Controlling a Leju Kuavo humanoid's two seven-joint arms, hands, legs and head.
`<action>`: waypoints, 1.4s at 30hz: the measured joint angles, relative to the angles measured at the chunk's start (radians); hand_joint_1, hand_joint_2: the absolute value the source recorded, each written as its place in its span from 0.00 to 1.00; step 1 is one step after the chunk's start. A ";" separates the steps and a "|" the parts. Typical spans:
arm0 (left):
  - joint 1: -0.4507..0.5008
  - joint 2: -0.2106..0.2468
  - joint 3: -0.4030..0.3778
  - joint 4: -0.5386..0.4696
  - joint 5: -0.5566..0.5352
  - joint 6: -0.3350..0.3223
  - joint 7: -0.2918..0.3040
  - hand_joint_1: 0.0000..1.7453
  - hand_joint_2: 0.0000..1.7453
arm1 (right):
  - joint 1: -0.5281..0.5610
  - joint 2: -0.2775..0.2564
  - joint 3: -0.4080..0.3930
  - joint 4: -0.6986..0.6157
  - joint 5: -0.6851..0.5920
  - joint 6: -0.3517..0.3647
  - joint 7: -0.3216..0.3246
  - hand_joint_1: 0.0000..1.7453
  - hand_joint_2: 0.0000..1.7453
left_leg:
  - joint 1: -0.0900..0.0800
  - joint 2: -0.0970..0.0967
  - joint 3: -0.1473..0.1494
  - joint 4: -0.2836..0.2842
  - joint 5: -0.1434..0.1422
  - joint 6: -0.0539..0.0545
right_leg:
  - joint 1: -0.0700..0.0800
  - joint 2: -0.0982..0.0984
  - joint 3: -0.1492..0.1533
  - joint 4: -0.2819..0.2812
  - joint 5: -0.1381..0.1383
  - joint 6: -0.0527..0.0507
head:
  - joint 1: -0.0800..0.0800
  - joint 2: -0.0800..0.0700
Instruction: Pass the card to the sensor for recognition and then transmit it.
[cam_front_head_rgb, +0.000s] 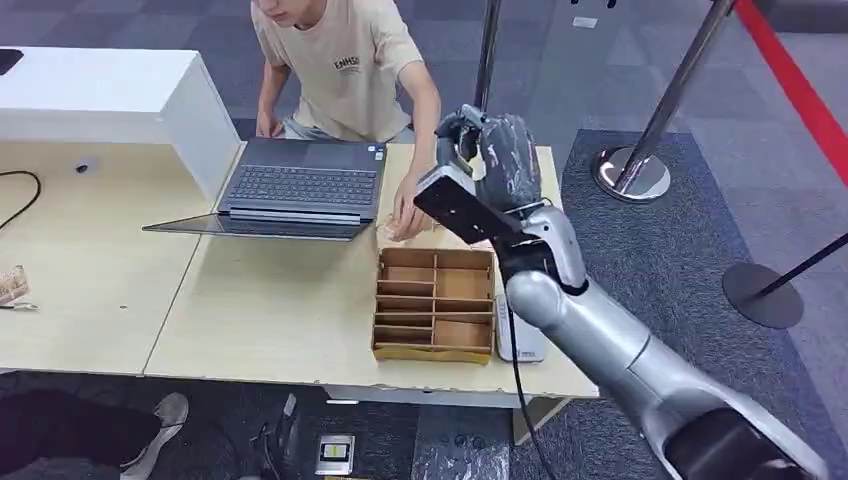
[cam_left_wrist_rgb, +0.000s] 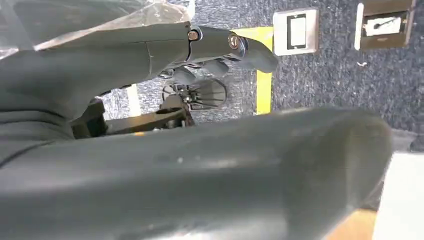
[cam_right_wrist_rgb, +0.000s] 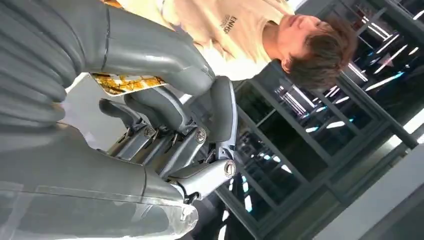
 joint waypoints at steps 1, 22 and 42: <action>-0.003 -0.003 -0.001 0.000 -0.005 -0.003 0.002 0.00 0.00 | -0.015 0.007 0.000 0.030 -0.008 0.000 -0.013 1.00 1.00 | 0.000 0.000 0.000 0.000 0.000 0.000 | 0.000 0.000 0.000 0.000 0.000 0.000 | 0.000 0.000; -0.010 -0.026 -0.005 -0.005 -0.033 -0.015 0.020 0.00 0.00 | -0.149 0.109 0.025 0.420 -0.053 0.046 -0.061 1.00 1.00 | 0.000 -0.001 0.000 0.000 0.000 0.000 | 0.000 -0.001 0.000 0.000 0.000 0.000 | 0.000 0.000; -0.012 -0.028 -0.024 -0.005 -0.109 -0.050 0.063 0.00 0.00 | -0.148 0.121 0.037 0.481 -0.061 0.066 -0.059 1.00 1.00 | 0.000 -0.001 0.000 0.000 0.000 0.000 | 0.000 0.000 0.000 0.000 0.000 0.000 | 0.000 0.000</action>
